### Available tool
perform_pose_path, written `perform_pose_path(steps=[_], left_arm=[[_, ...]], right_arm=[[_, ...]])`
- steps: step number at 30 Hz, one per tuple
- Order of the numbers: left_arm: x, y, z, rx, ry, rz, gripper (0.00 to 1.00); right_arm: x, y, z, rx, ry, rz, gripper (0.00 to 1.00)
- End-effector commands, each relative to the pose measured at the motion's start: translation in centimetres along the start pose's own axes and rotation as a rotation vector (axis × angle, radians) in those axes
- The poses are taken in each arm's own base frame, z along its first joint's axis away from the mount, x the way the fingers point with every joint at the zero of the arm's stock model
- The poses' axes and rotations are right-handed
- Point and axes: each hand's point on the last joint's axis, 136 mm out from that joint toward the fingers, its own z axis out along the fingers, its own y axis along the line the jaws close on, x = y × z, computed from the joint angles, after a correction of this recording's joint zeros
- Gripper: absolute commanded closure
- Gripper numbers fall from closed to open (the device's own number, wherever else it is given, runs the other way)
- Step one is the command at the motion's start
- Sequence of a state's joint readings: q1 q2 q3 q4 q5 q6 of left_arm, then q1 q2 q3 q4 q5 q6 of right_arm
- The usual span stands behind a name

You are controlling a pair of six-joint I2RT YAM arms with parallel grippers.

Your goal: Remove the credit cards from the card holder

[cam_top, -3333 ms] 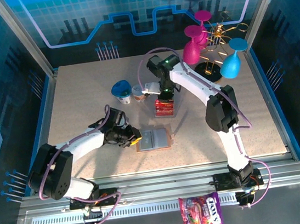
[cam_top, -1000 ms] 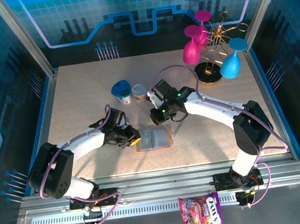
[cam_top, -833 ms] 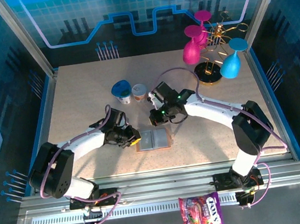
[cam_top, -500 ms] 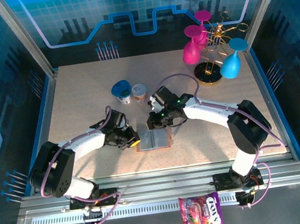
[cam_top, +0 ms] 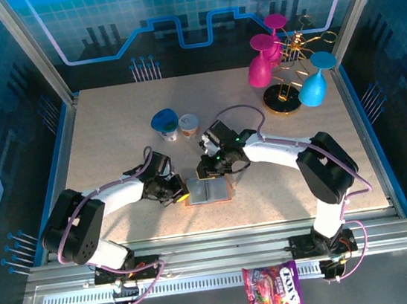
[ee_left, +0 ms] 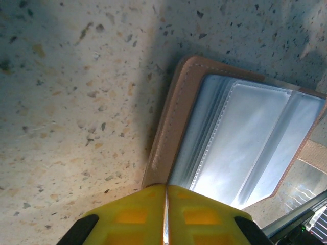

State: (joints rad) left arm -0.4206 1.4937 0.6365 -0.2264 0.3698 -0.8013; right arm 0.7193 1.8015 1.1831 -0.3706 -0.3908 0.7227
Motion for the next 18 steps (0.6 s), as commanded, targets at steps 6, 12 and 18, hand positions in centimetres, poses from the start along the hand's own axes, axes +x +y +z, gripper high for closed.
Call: perform_pose_path(steps=[6,12,18], left_arm=[[-0.1,1.1,0.4,-0.025,-0.005,0.011,0.90],[-0.2,1.0,0.4,-0.022,-0.004,0.010,0.90],[-0.1,0.9,0.3,-0.022,-0.004,0.014,0.90]], right_arm=[[1.2,-0.6,1.8,0.002,0.068,0.053,0.73],[1.9,-1.0,2.7,0.006,0.102,0.071,0.72],[2.6,-1.1,3.3,0.009,0.125,0.080,0.71]])
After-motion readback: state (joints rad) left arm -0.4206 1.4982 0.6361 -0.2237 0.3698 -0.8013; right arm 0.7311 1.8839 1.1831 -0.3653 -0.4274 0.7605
